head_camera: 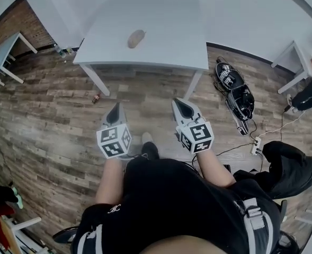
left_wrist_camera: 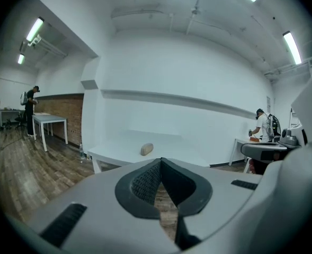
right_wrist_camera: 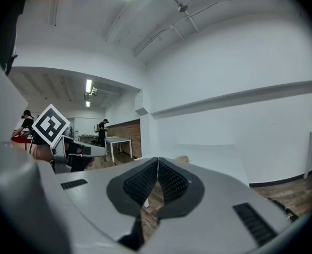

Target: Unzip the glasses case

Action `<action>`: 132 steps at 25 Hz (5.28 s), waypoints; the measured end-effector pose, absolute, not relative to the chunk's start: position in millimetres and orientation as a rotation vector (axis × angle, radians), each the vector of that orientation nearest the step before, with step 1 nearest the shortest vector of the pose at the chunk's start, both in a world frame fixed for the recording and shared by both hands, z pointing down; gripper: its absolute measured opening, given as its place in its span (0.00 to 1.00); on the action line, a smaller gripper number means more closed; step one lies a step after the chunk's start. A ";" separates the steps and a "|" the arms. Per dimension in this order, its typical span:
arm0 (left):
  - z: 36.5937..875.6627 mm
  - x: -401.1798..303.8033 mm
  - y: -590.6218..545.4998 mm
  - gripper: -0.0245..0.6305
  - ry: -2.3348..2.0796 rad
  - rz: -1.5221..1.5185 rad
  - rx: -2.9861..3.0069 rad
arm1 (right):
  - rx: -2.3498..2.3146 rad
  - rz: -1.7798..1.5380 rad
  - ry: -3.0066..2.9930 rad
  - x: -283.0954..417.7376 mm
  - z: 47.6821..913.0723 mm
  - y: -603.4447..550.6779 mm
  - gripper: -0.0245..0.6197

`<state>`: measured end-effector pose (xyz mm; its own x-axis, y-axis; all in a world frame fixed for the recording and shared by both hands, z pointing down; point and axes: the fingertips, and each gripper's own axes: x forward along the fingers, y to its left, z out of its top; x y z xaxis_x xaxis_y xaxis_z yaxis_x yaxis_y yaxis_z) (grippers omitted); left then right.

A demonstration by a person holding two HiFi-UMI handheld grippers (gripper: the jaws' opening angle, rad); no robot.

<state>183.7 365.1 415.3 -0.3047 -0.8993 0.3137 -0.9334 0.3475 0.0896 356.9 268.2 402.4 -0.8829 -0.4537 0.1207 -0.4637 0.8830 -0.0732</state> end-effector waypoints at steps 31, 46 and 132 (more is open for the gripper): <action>447.6 -69.8 137.8 0.04 -2.155 0.259 1.786 | 0.671 -0.053 -2.825 64.0 411.9 70.8 0.06; 454.8 -158.5 -30.2 0.04 -2.191 0.384 1.660 | 0.614 0.014 -2.805 -16.2 427.7 -111.1 0.06; 376.6 -163.7 -171.2 0.62 -0.168 -0.608 2.435 | -0.870 1.478 -2.627 -162.5 403.0 -143.9 0.59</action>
<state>-163.7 -171.2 376.6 0.8861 -0.2586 -0.3846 0.0248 -0.8022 0.5965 -162.5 -143.9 403.0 -0.8461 0.4667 -0.2577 0.4624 0.4021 -0.7902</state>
